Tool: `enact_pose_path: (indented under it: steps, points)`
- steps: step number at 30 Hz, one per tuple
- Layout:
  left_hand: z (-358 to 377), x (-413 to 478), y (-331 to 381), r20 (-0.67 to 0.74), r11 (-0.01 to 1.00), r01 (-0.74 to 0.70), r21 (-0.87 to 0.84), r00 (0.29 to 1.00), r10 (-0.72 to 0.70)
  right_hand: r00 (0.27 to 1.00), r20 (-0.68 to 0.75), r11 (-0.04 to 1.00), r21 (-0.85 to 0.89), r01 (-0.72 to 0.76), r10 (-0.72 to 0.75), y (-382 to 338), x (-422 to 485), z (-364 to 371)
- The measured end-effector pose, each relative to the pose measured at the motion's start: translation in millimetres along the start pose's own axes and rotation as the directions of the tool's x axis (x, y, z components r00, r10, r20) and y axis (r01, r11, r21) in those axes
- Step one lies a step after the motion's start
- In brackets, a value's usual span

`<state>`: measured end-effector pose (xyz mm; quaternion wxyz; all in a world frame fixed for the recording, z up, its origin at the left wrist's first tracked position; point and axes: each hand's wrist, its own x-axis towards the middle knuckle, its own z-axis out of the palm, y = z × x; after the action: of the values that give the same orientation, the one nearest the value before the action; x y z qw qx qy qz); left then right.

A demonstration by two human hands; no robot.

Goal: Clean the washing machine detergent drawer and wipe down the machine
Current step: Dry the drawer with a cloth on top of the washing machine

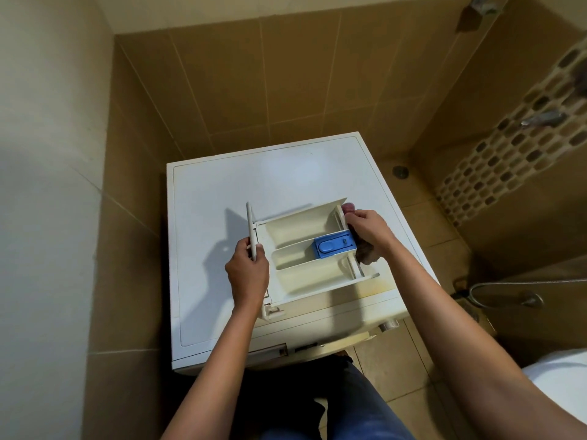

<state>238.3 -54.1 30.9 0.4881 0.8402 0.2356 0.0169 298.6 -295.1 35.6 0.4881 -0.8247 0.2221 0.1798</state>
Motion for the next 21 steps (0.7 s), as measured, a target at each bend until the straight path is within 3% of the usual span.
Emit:
enact_pose_path:
  steps: [2, 3, 5, 7, 14, 21]
  points:
    - [-1, 0, 0, -0.005, 1.000, 0.008, 0.000, 1.000, -0.008, 0.998, -0.055, 0.999, -0.025, 0.026, -0.027, -4, -2, 7]
    - [-1, 1, 0, 0.000, 1.000, 0.006, -0.004, 1.000, -0.006, 0.999, -0.048, 1.000, 0.018, -0.025, 0.026, -5, -3, 7]
    - [-3, 2, -2, 0.015, 1.000, -0.006, -0.005, 1.000, 0.006, 0.988, 0.035, 0.981, 0.122, -0.152, 0.149, -7, -1, 3]
    - [-3, 3, -2, 0.017, 1.000, -0.016, -0.007, 1.000, 0.016, 0.980, 0.106, 0.973, 0.141, -0.185, 0.171, -5, 5, 0]
    - [6, -3, 6, -0.052, 0.997, 0.027, -0.068, 0.998, -0.030, 0.986, 0.119, 0.993, -0.013, -0.113, 0.114, 4, 5, 1]
    - [3, -4, 6, -0.054, 0.996, -0.021, -0.084, 0.998, 0.017, 0.993, 0.087, 0.988, -0.125, 0.086, -0.075, 13, -2, -3]
